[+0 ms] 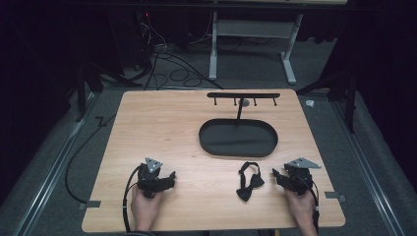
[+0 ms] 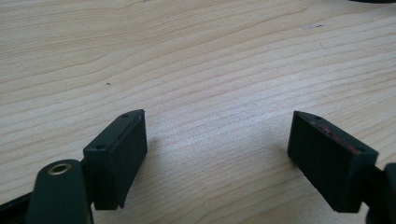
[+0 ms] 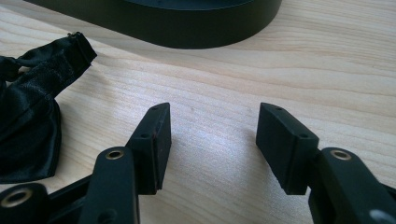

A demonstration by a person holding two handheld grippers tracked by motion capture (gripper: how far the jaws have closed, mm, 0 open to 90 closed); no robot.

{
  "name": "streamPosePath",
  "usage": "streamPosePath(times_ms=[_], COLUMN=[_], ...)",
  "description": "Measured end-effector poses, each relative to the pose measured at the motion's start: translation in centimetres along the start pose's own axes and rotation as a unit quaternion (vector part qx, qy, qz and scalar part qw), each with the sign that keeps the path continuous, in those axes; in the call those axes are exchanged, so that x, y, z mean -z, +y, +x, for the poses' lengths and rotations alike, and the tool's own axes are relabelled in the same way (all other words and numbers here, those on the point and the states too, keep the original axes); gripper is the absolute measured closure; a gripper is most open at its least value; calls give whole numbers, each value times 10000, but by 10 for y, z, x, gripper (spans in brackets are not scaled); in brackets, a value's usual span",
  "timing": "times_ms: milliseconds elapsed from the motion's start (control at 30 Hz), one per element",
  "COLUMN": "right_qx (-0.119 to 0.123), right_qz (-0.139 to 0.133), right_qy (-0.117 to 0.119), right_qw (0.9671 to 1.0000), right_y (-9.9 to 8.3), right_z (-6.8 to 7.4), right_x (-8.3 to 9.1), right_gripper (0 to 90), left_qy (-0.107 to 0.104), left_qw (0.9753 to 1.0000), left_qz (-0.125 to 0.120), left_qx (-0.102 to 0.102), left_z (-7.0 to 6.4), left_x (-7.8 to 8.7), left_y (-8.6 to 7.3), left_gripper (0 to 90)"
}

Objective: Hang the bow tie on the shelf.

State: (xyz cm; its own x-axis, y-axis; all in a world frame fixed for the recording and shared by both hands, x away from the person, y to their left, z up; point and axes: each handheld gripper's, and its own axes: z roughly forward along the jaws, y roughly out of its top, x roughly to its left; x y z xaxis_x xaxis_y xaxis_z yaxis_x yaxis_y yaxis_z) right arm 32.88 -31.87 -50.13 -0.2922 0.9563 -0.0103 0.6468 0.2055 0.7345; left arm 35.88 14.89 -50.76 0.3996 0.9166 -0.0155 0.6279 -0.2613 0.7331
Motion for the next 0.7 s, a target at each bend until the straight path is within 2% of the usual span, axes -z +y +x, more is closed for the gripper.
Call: streamPosePath(times_ms=[700], right_qx=[-18], right_qz=[16], right_qy=[-11], right_qw=[10000], right_y=[1], right_z=[1], right_x=[-1], right_gripper=[462], left_qy=[-6], left_qw=[10000], left_qz=[8], left_qx=[-7], left_z=[0], left_x=[0], left_y=[0], left_gripper=[202])
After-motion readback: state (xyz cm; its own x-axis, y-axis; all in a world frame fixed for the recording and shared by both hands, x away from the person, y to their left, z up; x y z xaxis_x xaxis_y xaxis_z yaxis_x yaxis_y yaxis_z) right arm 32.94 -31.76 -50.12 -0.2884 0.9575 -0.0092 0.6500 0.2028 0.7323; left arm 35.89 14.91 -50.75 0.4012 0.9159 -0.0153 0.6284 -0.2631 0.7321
